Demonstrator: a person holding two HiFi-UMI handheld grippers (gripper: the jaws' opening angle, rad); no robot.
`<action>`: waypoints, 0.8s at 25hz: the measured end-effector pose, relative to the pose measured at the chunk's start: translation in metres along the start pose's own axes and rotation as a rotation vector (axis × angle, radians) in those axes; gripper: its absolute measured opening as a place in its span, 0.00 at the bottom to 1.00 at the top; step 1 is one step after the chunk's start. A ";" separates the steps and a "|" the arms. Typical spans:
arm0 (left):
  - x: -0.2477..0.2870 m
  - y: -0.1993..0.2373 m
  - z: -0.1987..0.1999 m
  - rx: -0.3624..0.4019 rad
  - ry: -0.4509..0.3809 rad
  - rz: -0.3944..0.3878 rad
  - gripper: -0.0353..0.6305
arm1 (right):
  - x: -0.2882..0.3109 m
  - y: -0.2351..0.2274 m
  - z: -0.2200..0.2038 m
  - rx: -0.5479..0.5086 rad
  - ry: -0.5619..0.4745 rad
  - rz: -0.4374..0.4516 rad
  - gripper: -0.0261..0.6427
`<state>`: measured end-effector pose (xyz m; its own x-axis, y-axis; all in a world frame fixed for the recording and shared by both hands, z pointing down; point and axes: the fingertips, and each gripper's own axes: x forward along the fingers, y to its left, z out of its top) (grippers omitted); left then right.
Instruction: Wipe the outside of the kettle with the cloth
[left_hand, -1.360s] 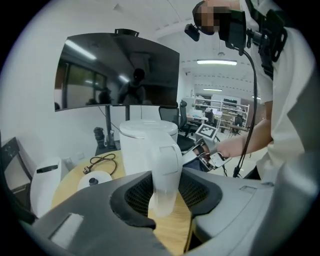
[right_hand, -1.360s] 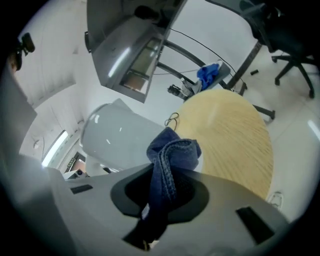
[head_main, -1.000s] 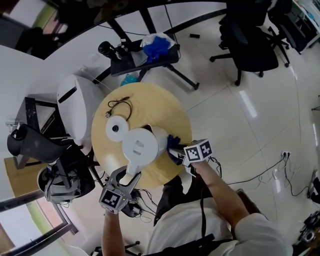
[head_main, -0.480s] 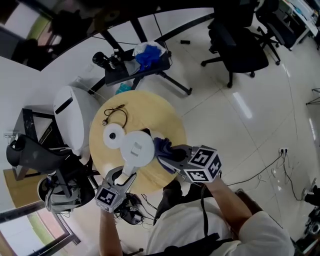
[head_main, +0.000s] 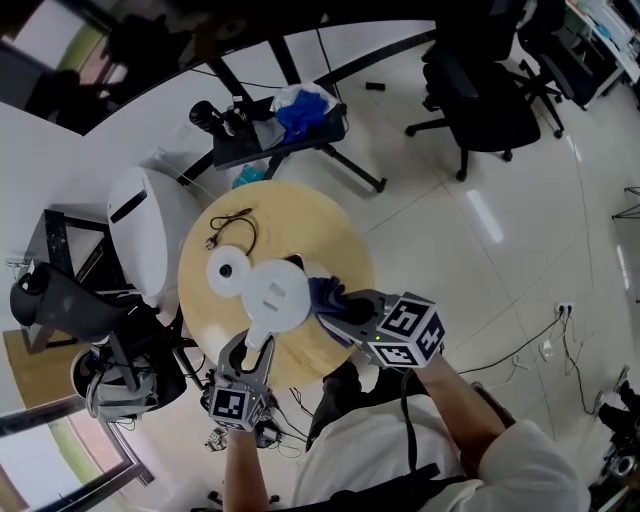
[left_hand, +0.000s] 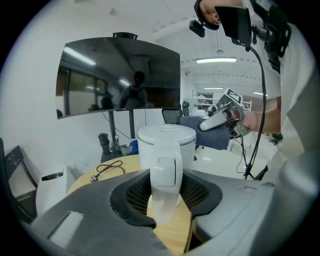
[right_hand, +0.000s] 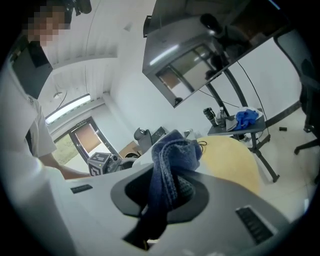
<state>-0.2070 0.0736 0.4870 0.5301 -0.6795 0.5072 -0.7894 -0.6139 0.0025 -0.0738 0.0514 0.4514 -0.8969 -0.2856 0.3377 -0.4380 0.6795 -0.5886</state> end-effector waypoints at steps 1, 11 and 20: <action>0.000 -0.001 -0.001 0.007 0.009 -0.016 0.29 | 0.001 -0.001 -0.001 0.000 0.006 0.001 0.14; 0.004 -0.012 0.008 0.119 0.085 -0.199 0.29 | 0.015 -0.048 -0.065 0.192 0.106 -0.001 0.14; 0.006 -0.008 0.003 0.204 0.181 -0.334 0.29 | 0.051 -0.112 -0.168 0.359 0.318 -0.102 0.14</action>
<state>-0.1971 0.0733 0.4874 0.6686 -0.3598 0.6508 -0.4970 -0.8672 0.0312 -0.0599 0.0742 0.6577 -0.8099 -0.0800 0.5811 -0.5660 0.3667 -0.7384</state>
